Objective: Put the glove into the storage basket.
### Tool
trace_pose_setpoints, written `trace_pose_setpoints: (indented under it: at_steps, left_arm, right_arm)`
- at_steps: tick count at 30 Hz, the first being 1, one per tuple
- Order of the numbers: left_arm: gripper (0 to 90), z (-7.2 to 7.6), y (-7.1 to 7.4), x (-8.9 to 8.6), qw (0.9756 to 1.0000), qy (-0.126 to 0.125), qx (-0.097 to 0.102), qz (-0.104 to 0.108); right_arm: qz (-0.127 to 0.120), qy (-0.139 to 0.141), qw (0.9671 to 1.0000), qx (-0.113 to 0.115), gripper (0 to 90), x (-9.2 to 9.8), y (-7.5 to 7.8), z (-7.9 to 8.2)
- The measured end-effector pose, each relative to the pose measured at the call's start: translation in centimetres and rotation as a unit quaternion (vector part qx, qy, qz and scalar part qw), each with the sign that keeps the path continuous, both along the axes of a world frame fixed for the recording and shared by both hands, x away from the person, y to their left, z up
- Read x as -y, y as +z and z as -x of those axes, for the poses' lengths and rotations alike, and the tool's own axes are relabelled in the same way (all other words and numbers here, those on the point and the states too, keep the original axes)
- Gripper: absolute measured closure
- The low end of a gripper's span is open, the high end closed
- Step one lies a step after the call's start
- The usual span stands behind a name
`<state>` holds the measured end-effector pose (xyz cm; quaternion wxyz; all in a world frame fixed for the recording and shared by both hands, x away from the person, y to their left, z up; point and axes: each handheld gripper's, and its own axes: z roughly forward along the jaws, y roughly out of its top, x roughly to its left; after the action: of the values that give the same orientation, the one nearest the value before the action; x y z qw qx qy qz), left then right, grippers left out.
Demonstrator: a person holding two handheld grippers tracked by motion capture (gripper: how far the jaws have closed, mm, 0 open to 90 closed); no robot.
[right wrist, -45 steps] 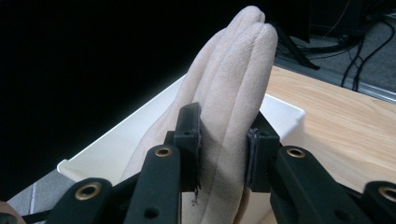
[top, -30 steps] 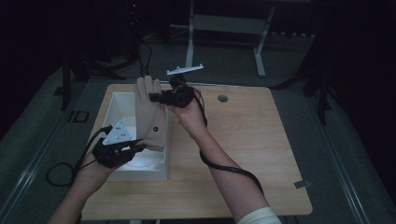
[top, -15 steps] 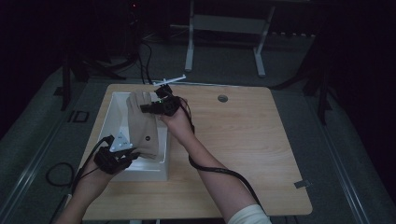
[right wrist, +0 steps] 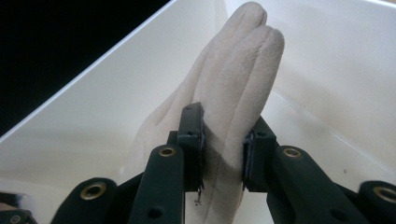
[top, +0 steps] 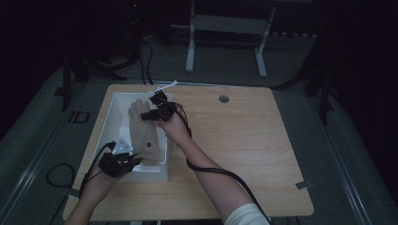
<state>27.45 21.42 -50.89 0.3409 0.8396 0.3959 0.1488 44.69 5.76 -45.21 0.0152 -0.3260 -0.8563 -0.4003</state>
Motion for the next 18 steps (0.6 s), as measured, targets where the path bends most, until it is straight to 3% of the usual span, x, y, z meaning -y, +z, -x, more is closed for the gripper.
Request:
trace_pose_setpoints:
  at_steps: [6,9,10,11,13,18]
  left_arm:
    - [79.9,-0.7,-0.5,-0.2,0.9996,0.007,-0.015,0.023]
    - [76.5,-0.9,-0.5,-0.2,0.9995,0.009,-0.022,0.02]
    - [76.5,-1.2,-0.8,-0.1,0.9991,0.013,-0.037,0.012]
    - [68.5,-1.2,-0.9,0.0,0.9991,0.015,-0.038,0.008]
    - [64.0,-1.3,-1.1,0.1,0.9991,0.015,-0.039,0.002]
    - [54.4,-1.2,-1.2,0.2,0.9987,0.03,-0.035,0.023]
  right_arm:
    - [0.032,0.009,0.9994,0.003,72.7,-1.1,0.0,-0.3]
    - [0.04,0.008,0.9991,0.011,71.0,-1.3,0.0,-0.3]
    - [0.042,0.007,0.999,0.013,68.6,-1.4,0.0,-0.4]
    - [0.046,0.0,0.9989,0.008,62.4,-1.3,-0.1,-0.6]
    - [0.041,-0.01,0.999,0.011,58.3,-1.1,0.1,-0.6]
    - [0.029,-0.009,0.9994,0.015,51.0,-0.3,0.6,-0.5]
